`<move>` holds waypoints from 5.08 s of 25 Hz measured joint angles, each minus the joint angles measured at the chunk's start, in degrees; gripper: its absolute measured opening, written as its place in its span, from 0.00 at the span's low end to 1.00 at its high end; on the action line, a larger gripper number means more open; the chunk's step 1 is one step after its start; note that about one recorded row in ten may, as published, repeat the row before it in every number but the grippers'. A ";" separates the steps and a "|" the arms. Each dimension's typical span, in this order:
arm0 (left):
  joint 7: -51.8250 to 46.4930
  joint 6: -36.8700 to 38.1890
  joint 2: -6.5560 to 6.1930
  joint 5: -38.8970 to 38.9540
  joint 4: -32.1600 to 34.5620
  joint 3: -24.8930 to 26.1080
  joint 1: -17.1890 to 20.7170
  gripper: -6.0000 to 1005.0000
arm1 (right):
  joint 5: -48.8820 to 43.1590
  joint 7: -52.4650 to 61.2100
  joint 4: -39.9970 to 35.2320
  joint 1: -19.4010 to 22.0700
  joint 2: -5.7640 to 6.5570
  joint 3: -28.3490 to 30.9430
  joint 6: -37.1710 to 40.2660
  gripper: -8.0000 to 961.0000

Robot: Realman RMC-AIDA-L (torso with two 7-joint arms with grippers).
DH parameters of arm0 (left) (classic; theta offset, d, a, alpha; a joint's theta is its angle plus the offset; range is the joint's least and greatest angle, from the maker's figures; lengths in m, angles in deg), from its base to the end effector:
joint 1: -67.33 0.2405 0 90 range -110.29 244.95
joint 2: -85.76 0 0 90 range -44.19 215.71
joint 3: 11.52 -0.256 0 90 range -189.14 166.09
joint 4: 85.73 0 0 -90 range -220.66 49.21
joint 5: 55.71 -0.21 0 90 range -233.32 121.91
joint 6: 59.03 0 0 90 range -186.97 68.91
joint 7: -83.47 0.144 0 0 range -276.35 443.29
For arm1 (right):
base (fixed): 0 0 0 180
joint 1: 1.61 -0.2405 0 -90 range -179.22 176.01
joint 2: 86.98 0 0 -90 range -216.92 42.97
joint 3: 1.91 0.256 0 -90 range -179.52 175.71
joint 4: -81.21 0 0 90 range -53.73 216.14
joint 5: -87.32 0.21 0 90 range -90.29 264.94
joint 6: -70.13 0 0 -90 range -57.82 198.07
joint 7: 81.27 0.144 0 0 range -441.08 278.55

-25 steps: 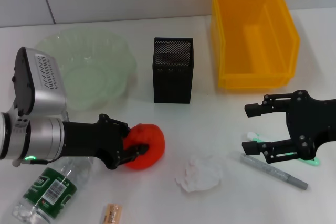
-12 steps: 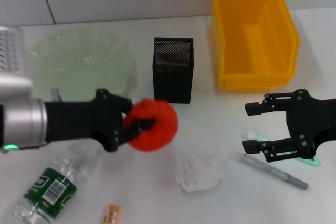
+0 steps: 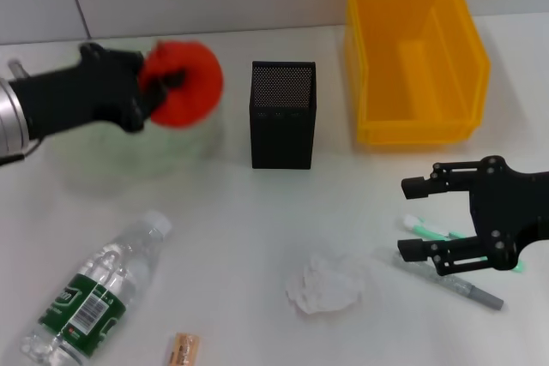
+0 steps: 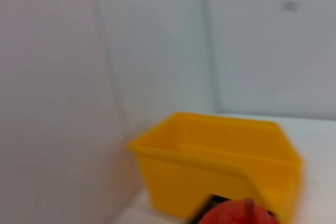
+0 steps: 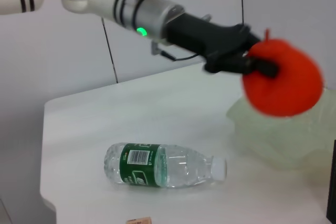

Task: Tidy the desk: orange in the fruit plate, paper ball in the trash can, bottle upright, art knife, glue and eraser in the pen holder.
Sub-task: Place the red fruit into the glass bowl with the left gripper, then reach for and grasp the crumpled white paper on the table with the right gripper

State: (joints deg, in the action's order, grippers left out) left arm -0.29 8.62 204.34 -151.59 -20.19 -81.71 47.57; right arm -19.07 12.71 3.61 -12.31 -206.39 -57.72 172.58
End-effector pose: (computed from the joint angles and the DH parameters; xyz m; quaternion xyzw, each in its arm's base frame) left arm -0.2022 0.3556 0.0202 -0.9416 -0.0782 -0.2042 0.2562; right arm 0.2368 0.2619 0.0611 -0.9694 0.1359 0.1758 0.1041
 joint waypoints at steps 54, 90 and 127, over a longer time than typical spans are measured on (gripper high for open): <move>7.14 9.65 -0.52 7.82 -16.46 9.42 -5.72 0.83 | 1.44 -2.64 1.50 1.96 0.06 5.02 1.82 0.80; 4.25 26.18 -0.19 -2.20 -14.99 -0.47 -4.75 0.82 | -18.32 20.38 -11.25 -10.08 0.22 -3.75 1.58 0.80; 4.70 24.00 -1.01 -8.24 -15.66 3.15 -2.14 0.82 | -25.27 27.93 -7.00 -11.95 0.06 -26.21 -8.98 0.80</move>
State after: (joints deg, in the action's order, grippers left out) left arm 4.41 32.62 203.33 -159.83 -35.85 -78.56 45.43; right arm -44.34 40.64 -3.39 -24.26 -206.33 -83.93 163.60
